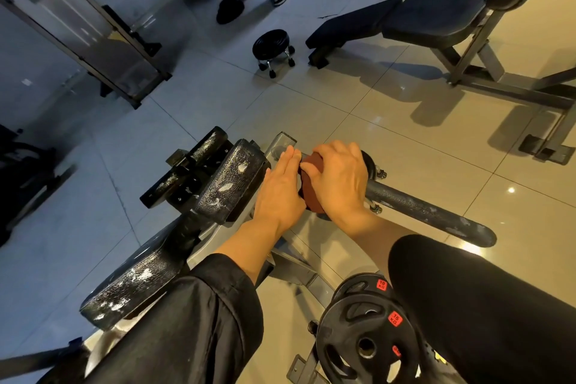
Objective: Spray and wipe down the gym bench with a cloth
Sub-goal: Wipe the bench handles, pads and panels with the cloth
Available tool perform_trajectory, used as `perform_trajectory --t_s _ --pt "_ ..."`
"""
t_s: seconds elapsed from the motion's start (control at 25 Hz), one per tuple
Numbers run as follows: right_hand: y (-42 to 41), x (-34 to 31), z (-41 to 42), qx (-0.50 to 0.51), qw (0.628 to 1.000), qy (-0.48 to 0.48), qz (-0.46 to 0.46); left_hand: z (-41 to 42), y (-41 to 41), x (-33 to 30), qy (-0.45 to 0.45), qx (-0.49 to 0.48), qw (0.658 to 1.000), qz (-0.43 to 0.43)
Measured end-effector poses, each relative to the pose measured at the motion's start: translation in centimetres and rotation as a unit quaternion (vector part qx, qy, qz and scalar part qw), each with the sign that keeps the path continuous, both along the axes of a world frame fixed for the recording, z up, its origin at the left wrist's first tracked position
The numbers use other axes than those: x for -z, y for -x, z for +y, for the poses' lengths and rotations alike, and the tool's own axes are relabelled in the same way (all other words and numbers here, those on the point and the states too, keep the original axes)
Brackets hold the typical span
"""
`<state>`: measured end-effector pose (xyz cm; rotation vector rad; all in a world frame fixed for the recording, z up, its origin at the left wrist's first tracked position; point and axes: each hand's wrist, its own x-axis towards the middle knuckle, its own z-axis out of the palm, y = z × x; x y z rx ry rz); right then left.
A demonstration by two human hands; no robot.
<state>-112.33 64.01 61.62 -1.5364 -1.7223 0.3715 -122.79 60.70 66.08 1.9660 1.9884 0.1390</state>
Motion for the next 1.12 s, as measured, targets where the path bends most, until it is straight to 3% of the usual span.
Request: perform_trajectory --t_s 0.16,0.24,0.36,0.4,0.56,0.76,0.96,1.12 --pt "-0.9 1.4 0.6 -0.109 0.959 -0.156 -0.209 -0.1 0.0 -0.1 -0.009 0.000 1.000 0.005" --pt "-1.1 1.0 1.0 -0.100 0.970 -0.142 -0.171 0.0 0.0 -0.2 -0.002 0.001 1.000 -0.001" --pt "-1.1 0.1 1.2 -0.062 0.998 0.010 0.017 0.0 0.0 -0.2 0.004 -0.001 1.000 -0.003" --pt "-1.3 0.0 1.1 -0.069 0.996 0.037 0.030 0.0 0.0 -0.1 0.003 -0.002 1.000 -0.004" --pt "-2.8 0.9 -0.1 -0.161 0.976 -0.032 -0.143 -0.1 -0.1 0.0 -0.006 -0.001 1.000 0.007" --pt "-4.2 1.0 0.0 -0.131 0.988 0.009 -0.079 -0.3 -0.4 0.1 -0.020 -0.002 0.999 0.032" --pt "-4.8 0.1 -0.4 -0.144 0.979 0.047 -0.140 -1.9 -2.2 1.7 -0.148 0.073 0.983 0.079" --pt "-7.1 0.8 -1.6 -0.157 0.974 0.038 -0.160 -3.2 -3.8 2.7 -0.164 0.119 0.976 0.081"
